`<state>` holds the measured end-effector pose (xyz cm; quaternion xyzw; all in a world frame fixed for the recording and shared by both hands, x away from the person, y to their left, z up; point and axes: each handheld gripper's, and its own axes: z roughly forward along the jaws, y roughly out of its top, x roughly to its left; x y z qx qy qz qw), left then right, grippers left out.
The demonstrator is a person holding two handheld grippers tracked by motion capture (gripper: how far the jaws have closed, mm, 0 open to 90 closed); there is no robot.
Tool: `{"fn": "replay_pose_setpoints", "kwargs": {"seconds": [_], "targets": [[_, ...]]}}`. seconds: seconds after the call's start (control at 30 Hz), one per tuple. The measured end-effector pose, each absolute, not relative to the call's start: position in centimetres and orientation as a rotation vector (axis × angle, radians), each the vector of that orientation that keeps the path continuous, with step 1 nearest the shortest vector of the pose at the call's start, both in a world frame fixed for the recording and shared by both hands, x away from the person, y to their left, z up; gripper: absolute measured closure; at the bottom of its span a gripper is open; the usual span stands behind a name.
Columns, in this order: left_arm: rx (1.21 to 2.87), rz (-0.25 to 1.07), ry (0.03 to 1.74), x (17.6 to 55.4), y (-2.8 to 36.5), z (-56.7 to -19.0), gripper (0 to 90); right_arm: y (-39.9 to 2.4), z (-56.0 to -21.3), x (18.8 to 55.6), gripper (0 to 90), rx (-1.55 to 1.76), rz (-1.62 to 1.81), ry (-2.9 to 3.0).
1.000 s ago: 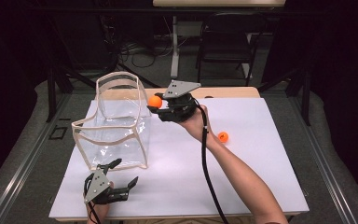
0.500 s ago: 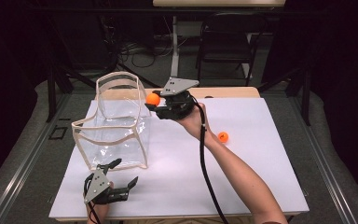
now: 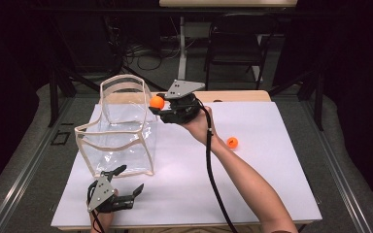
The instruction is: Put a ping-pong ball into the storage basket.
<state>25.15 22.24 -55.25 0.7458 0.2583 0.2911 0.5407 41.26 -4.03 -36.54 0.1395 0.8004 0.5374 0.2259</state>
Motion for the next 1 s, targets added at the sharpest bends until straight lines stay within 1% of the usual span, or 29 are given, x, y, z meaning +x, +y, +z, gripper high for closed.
{"fn": "replay_pose_setpoints", "kwargs": {"seconds": [1.0], "targets": [[1.770, 0.693, 0.615, 25.14, 22.25, -55.25, 15.5, -2.99, -36.03, 41.19, 50.9, 0.362, 1.495, 2.197]]}}
